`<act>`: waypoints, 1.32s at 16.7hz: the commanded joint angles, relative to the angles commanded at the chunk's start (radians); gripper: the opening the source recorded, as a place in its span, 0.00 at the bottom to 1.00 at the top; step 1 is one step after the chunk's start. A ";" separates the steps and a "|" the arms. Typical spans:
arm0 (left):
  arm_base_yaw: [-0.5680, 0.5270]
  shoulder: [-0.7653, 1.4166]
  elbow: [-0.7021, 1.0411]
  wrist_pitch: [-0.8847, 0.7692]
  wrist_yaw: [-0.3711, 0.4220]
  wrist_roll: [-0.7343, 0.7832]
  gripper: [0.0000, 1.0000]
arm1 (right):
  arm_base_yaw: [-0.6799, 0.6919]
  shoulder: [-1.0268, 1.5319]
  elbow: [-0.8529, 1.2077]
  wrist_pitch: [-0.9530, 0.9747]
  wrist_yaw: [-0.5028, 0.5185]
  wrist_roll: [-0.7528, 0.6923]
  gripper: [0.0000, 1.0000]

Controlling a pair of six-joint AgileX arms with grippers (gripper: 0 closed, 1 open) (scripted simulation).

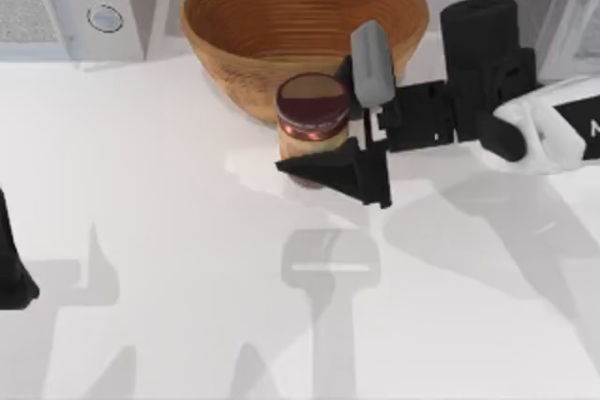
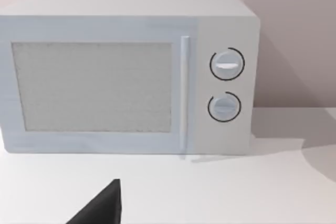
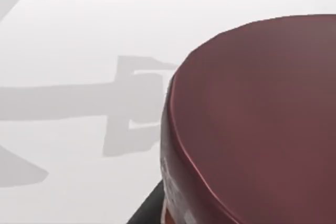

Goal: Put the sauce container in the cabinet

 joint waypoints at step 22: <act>0.000 0.000 0.000 0.000 0.000 0.000 1.00 | -0.238 -0.946 -0.440 -0.336 0.454 0.199 0.00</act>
